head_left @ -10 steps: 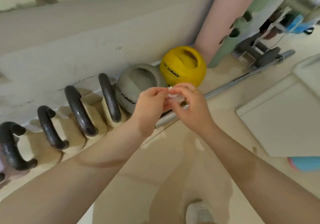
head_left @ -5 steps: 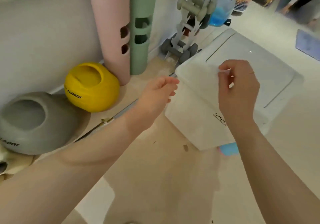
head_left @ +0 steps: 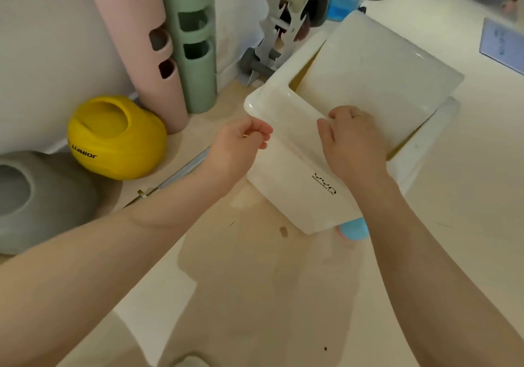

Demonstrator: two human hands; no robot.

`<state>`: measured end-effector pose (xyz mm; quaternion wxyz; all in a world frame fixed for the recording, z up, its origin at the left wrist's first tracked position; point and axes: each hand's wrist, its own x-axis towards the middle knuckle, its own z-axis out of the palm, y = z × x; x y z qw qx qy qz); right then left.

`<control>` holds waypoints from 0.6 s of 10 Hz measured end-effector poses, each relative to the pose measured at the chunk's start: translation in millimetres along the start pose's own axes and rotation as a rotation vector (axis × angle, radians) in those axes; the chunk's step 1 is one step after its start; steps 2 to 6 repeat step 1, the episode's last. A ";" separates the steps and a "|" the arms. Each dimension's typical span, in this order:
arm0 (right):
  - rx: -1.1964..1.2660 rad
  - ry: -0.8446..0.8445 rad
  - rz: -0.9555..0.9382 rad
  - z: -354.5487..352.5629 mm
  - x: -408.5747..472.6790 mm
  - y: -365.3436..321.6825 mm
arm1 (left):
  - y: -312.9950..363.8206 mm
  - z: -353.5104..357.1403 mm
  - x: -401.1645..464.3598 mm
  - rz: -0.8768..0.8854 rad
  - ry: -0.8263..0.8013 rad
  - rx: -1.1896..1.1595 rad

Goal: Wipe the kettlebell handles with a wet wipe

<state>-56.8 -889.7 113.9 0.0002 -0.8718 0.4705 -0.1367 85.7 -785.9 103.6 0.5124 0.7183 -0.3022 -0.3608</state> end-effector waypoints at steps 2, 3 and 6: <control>-0.050 0.081 -0.056 0.5 4.2 -22.6 | -6.8 -19.4 0.2 -0.026 0.046 -0.011; -0.050 0.081 -0.056 0.5 4.2 -22.6 | -6.8 -19.4 0.2 -0.026 0.046 -0.011; -0.050 0.081 -0.056 0.5 4.2 -22.6 | -6.8 -19.4 0.2 -0.026 0.046 -0.011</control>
